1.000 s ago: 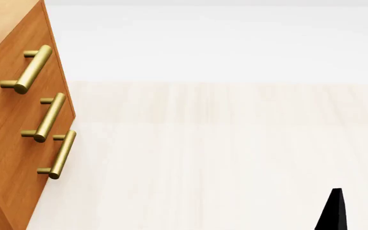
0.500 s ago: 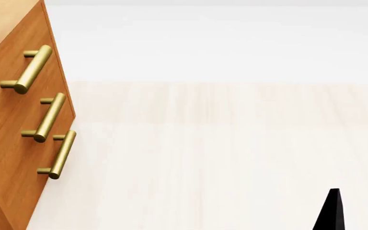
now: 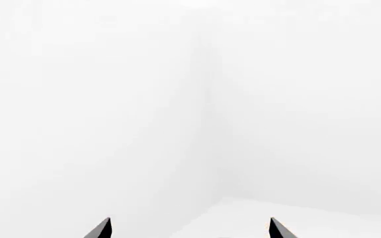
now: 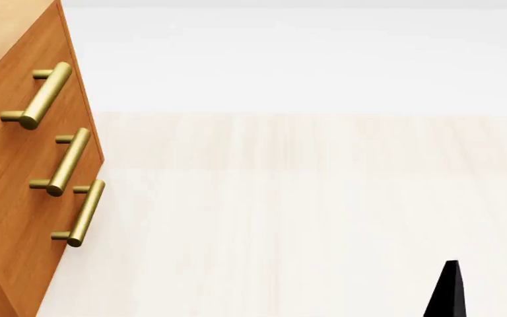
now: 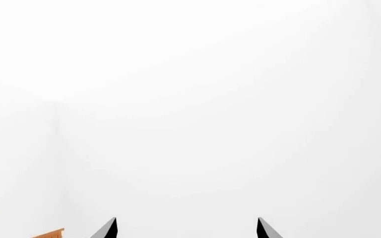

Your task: Put the bowl on top of the cabinet.

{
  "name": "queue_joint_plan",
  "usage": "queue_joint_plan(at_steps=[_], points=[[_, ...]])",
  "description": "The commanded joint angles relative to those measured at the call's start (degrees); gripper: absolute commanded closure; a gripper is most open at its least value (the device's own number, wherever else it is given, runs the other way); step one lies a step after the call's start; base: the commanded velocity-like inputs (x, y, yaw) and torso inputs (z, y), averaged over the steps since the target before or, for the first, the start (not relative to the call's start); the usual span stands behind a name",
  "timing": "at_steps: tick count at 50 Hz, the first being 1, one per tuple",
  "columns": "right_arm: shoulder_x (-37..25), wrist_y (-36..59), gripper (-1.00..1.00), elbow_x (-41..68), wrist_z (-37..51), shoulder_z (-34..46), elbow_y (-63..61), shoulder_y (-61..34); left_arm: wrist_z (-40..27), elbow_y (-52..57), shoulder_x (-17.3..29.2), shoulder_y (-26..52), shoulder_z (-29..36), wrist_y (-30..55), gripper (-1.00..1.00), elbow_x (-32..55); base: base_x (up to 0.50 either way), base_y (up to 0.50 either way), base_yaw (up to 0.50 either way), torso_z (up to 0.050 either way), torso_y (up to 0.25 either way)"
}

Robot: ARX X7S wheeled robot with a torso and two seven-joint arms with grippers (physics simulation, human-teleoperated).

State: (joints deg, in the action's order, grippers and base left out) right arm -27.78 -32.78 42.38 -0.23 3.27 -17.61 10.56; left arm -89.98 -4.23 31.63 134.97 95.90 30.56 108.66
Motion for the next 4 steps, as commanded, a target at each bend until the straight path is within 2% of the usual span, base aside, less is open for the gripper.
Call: queue_joint_plan(at_steps=[1,4], points=[[0.3,0.5,-1.0,-0.8,-0.1,0.5,0.3,-0.5,0.0,7.2,-4.8,0.0,-4.2,4.5,-1.0,-4.0,0.0,0.0,0.0,0.0,0.0],[0.1,0.3,-1.0,-0.2,-0.2,0.3,0.3,-0.4,0.0,6.7,-5.9,0.0,-3.9,4.1,-1.0,-3.8,0.0,0.0,0.0,0.0,0.0]])
